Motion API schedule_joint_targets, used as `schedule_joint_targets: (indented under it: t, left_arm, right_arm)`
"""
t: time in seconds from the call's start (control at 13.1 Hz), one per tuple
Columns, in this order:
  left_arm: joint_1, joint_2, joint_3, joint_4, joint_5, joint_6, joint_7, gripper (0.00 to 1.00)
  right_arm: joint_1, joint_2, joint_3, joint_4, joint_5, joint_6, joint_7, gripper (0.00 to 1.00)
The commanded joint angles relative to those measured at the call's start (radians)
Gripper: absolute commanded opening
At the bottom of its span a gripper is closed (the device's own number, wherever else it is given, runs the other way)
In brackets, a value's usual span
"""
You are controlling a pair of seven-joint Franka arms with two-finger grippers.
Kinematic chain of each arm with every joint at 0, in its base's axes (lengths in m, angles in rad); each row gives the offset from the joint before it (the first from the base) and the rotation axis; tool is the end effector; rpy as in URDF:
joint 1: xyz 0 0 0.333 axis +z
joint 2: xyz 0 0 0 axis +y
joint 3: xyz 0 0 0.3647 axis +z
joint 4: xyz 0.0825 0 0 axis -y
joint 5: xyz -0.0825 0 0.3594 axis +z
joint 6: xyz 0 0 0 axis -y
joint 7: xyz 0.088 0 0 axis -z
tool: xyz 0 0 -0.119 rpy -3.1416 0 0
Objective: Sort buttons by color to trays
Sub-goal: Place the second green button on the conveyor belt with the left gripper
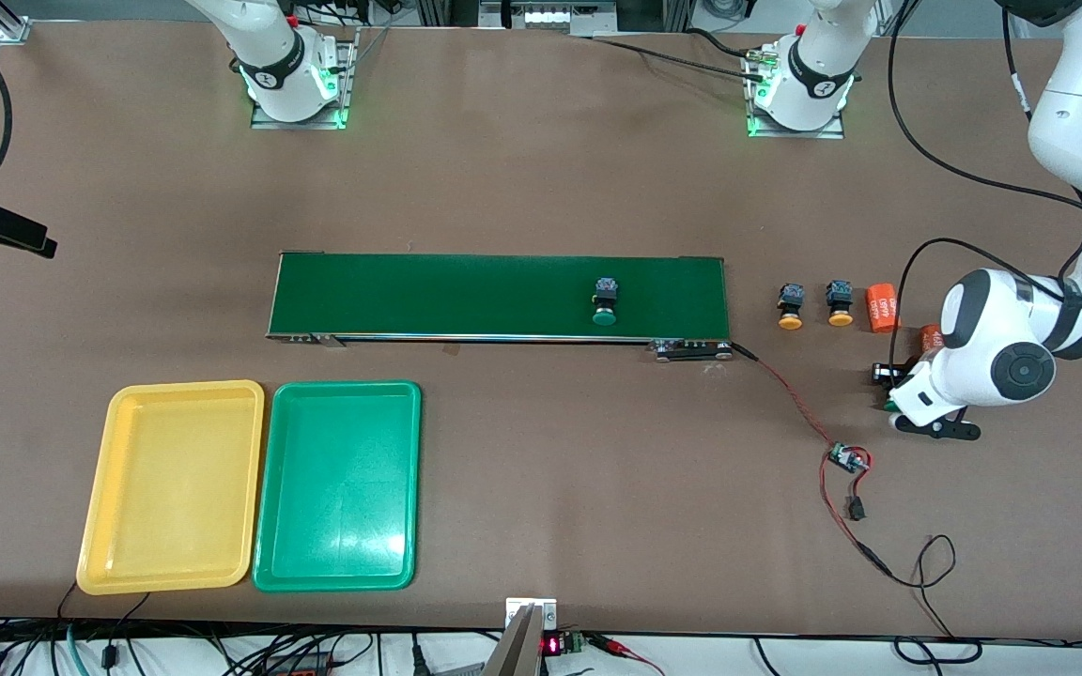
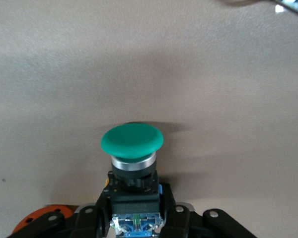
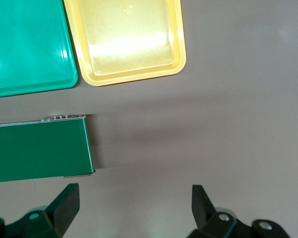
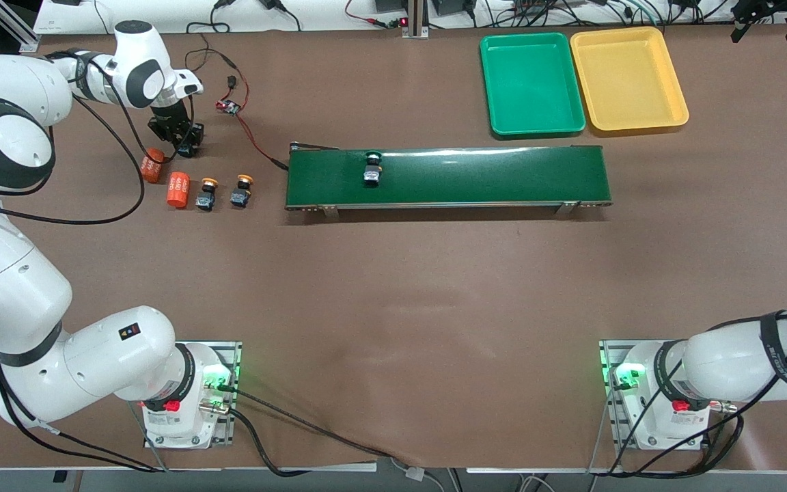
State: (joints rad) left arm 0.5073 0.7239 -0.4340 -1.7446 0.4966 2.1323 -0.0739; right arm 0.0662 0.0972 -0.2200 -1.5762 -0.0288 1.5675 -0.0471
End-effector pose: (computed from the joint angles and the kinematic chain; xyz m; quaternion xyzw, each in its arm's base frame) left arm 0.6389 0.1035 0.2131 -0.9905 0.0558 0.1178 0.0445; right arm 0.5516 -0.0826 0.6070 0.9970 -0.0526 -0.0540 0.0197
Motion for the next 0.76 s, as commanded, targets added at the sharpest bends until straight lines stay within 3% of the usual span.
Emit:
schedule_joint_targets:
  t: [0.0,0.23,0.46,0.53,0.69]
  left_arm:
    - [0.019,-0.046,-0.078,-0.003,0.011,-0.07,-0.001,0.3]
    - [0.017,-0.073,-0.276,0.051,-0.022,-0.268,-0.068,0.3]
    - [0.001,-0.066,-0.437,0.065,-0.07,-0.308,-0.24,0.3]
    - [-0.001,-0.057,-0.484,0.06,-0.102,-0.305,-0.301,0.3]
    - [-0.065,-0.04,-0.508,0.056,-0.134,-0.299,-0.398,0.3]
  right_arm:
    - [-0.009,-0.01,0.005,-0.011,0.001,-0.004,0.004,1.0]
    - [-0.013,-0.008,0.005,-0.011,0.001,-0.004,0.004,1.0]
    - [-0.014,-0.008,0.005,-0.011,0.003,-0.006,0.004,1.0]
    - [-0.014,-0.008,0.005,-0.011,0.003,-0.006,0.004,1.0]
    - [-0.016,-0.008,0.005,-0.011,0.003,-0.006,0.004,1.0]
